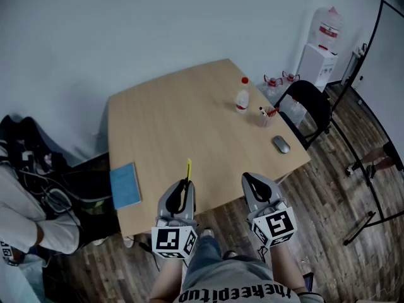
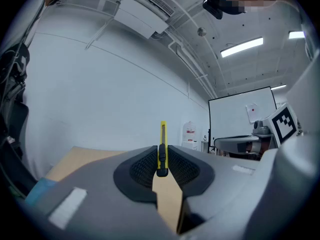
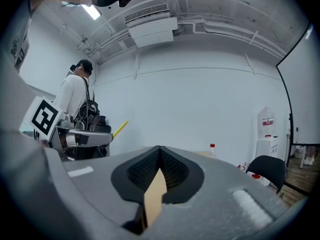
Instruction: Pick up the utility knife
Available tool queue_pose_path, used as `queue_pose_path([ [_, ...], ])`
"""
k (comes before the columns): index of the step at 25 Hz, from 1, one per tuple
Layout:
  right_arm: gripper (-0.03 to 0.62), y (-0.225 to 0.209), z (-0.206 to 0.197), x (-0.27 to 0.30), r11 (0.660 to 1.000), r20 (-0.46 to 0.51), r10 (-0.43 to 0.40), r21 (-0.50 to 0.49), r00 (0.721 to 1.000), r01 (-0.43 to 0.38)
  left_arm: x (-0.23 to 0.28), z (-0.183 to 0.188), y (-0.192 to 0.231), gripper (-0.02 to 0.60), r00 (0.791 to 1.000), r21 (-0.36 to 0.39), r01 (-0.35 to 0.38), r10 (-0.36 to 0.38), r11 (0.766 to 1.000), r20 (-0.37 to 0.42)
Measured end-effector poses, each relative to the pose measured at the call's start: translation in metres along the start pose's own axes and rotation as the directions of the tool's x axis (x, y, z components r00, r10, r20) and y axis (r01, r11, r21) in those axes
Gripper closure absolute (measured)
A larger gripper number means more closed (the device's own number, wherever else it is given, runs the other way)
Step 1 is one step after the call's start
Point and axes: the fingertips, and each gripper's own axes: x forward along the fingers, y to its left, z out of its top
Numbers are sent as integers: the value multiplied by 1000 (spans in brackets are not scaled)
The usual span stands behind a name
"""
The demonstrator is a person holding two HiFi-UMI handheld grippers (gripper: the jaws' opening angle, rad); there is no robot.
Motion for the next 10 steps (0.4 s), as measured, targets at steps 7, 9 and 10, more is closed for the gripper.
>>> queue_pose_path([
  [7, 592, 1, 6, 1, 1000, 4, -3, 1, 1000, 3, 0, 6, 1, 497, 1000, 8, 1, -2, 1000, 10],
  [9, 592, 1, 7, 2, 1000, 6, -4, 4, 1000, 4, 0, 8, 2, 497, 1000, 9, 2, -2, 1000, 12],
  [10, 592, 1, 8, 2, 1000, 7, -5, 6, 1000, 5, 0, 9, 2, 497, 1000, 10, 2, -2, 1000, 13],
])
